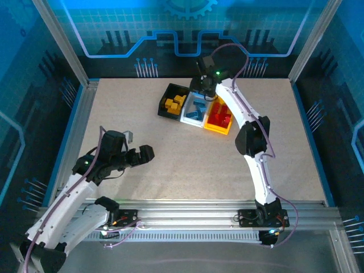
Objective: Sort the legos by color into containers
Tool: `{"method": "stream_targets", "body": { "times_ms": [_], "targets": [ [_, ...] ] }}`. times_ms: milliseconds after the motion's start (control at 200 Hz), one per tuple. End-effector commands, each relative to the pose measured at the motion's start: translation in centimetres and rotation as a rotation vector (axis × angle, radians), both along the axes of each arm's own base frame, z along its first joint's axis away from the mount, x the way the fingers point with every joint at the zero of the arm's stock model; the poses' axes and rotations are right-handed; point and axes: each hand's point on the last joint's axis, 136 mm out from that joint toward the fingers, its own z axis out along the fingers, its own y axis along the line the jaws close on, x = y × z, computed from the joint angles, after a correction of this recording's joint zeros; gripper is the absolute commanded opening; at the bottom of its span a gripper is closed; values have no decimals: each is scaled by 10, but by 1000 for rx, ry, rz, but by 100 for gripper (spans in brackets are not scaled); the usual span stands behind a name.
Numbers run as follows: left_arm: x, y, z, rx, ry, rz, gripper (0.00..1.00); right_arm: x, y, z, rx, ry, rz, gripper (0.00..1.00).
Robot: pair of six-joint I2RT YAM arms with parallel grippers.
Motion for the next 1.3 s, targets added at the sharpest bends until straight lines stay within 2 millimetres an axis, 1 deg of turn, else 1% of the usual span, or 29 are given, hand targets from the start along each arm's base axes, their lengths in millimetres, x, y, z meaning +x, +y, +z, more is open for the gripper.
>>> {"method": "stream_targets", "body": {
  "times_ms": [0,135,260,290,365,435,525,685,876,921,956,961,976,1296],
  "targets": [
    [5,5,10,11,-6,33,99,7,0,-12,64,38,-13,57],
    [7,5,7,13,11,48,99,11,8,-32,97,65,2,57],
    [8,5,4,8,23,59,99,9,13,-43,108,90,14,59],
    [8,5,4,7,25,59,99,8,14,-44,112,96,17,61],
    [9,5,3,4,24,62,99,5,17,-49,118,113,22,68],
    [10,4,4,1,23,63,99,3,17,-46,113,116,26,74],
    [9,3,3,-5,26,62,99,-2,18,-44,106,119,34,78],
    [6,2,1,-19,28,55,99,-14,20,-36,92,124,51,80],
    [0,3,5,-29,0,49,99,-33,24,-18,63,111,69,81],
    [-2,4,6,-32,-6,45,99,-38,25,-11,55,103,78,82],
    [-3,4,6,-32,-9,42,99,-42,26,-14,41,113,81,82],
    [-3,4,7,-34,-12,41,99,-43,26,-8,45,103,84,82],
    [-4,4,7,-35,-15,40,99,-45,26,1,48,89,85,82],
    [-13,3,13,-59,-37,19,99,-88,41,46,-16,25,176,83]
  ]
}}
